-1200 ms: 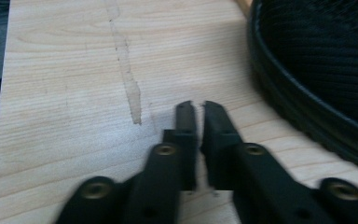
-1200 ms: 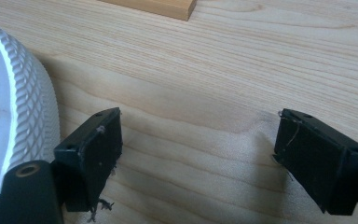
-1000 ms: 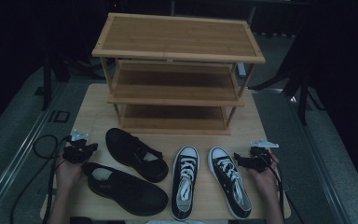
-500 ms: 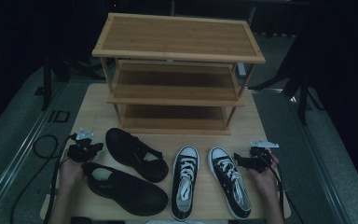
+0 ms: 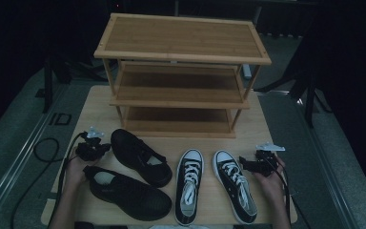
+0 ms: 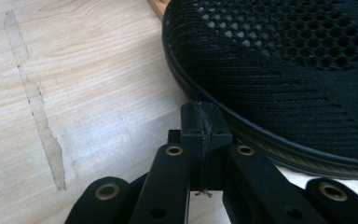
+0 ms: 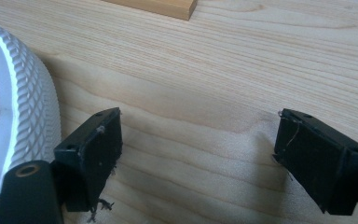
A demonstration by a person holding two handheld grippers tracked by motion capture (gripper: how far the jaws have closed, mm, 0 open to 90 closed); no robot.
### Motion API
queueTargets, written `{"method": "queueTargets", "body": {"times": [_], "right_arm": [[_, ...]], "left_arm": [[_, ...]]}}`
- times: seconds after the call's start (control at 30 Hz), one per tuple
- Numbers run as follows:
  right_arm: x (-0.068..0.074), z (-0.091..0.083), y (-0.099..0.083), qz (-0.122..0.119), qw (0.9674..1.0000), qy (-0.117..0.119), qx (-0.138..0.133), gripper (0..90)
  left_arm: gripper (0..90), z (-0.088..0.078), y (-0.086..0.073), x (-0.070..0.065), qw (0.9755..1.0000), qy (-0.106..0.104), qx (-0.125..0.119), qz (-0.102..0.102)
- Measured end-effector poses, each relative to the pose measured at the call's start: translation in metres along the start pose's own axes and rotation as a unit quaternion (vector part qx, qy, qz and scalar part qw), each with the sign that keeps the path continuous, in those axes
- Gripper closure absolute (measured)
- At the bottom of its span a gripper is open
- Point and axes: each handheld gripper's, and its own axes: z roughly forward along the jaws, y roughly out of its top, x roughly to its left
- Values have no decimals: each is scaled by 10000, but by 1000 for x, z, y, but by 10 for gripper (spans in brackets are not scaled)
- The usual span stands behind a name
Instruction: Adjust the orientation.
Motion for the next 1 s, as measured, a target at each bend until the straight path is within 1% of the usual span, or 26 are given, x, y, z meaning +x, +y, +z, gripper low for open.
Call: {"method": "queueTargets", "body": {"times": [0.07, 0.13, 0.17, 0.3, 0.33, 0.4, 0.43, 0.47, 0.53, 0.57, 0.63, 0.77, 0.83, 0.87, 1.0], "right_arm": [[0, 0, 0, 0, 10000, 0, -1, 148], [0, 0, 0, 1, 10000, 0, -1, 148], [0, 0, 0, 1, 10000, 1, -1, 148], [0, 0, 0, -1, 10000, 1, -2, 148], [0, 0, 0, -1, 10000, 1, -2, 148], [0, 0, 0, 0, 10000, 2, -1, 148], [0, 0, 0, 1, 10000, 0, -1, 148], [0, 0, 0, 1, 10000, 0, -1, 148], [0, 0, 0, 0, 10000, 1, -1, 148], [0, 0, 0, 1, 10000, 0, -1, 148], [0, 0, 0, 1, 10000, 0, 0, 148], [0, 0, 0, 1, 10000, 2, -1, 148], [0, 0, 0, 0, 10000, 2, -2, 148], [0, 0, 0, -2, 10000, 5, -2, 148], [0, 0, 0, -3, 10000, 7, -2, 148]], "left_arm": [[899, 2, 4, 0, 10000, -80, -12, 49], [900, 4, 6, -1, 10000, -60, 5, 77], [900, 5, 9, -2, 9999, -26, 42, 121], [900, 8, 15, 0, 9996, -30, 168, 229], [900, 8, 15, 0, 9996, -30, 168, 229], [900, 8, 17, 2, 9993, -24, 227, 307], [900, 8, 18, 2, 9993, -40, 222, 293], [900, 9, 19, 2, 9994, -71, 204, 284], [900, 11, 22, 1, 9994, -221, 82, 255], [900, 13, 24, -2, 9992, -282, 31, 291], [900, 16, 31, -7, 9988, -266, 52, 419], [900, 23, 43, -13, 9973, -455, 16, 582], [900, 26, 47, -16, 9965, -523, 37, 652], [900, 28, 50, -17, 9958, -560, 57, 725], [898, 31, 56, -18, 9937, -751, 63, 834]]}}
